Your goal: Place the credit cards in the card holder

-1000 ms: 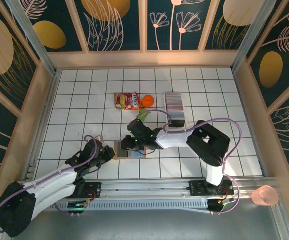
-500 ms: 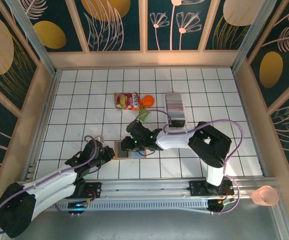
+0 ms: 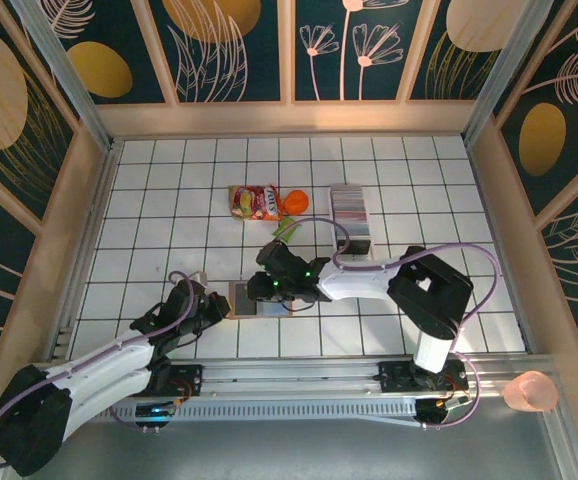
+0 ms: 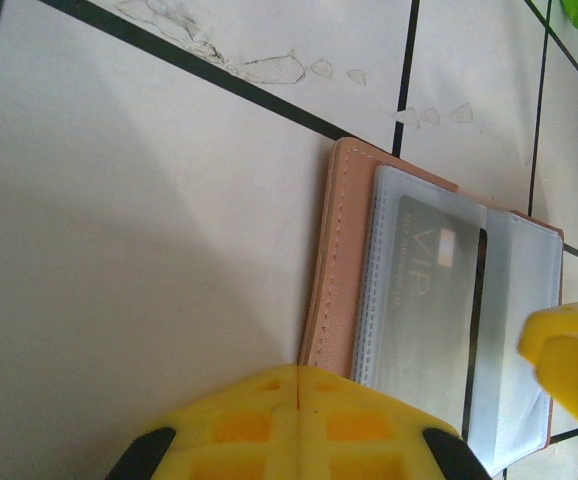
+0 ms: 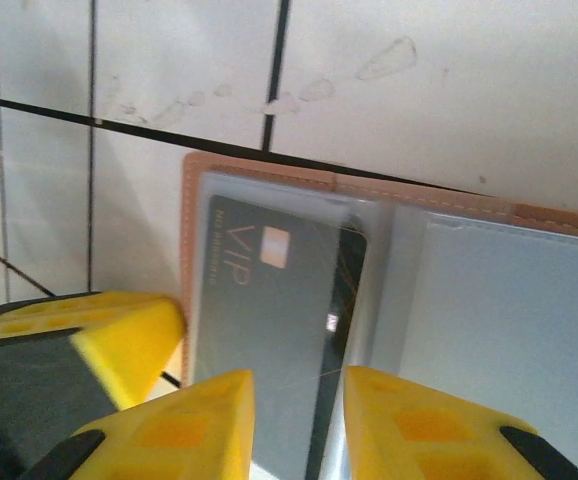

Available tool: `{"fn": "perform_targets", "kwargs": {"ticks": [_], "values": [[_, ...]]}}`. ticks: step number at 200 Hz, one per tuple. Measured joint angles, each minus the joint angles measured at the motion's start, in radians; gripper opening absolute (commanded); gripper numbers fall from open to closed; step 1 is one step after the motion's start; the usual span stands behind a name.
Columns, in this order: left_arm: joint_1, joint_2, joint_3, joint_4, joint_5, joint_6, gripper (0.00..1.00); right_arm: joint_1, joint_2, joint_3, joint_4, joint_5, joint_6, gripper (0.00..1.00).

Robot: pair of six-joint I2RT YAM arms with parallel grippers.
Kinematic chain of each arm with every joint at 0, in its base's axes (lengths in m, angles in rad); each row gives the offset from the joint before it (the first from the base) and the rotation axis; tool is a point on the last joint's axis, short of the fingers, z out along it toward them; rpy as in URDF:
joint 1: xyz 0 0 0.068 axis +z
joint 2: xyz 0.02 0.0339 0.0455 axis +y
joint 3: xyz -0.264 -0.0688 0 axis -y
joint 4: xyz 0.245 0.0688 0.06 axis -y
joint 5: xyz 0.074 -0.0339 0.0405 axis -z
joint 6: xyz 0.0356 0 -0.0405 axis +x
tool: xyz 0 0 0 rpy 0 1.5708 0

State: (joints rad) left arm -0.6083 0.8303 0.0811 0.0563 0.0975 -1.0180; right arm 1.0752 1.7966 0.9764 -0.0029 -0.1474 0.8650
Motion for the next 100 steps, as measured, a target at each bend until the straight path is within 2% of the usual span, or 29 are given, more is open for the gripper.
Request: {"fn": "perform_targets", "kwargs": {"ticks": [100], "values": [[0.000, -0.008, -0.005, 0.000, 0.000, 0.000, 0.00, 0.001, 0.066, 0.051, -0.005, -0.010, -0.004, 0.28]]}}
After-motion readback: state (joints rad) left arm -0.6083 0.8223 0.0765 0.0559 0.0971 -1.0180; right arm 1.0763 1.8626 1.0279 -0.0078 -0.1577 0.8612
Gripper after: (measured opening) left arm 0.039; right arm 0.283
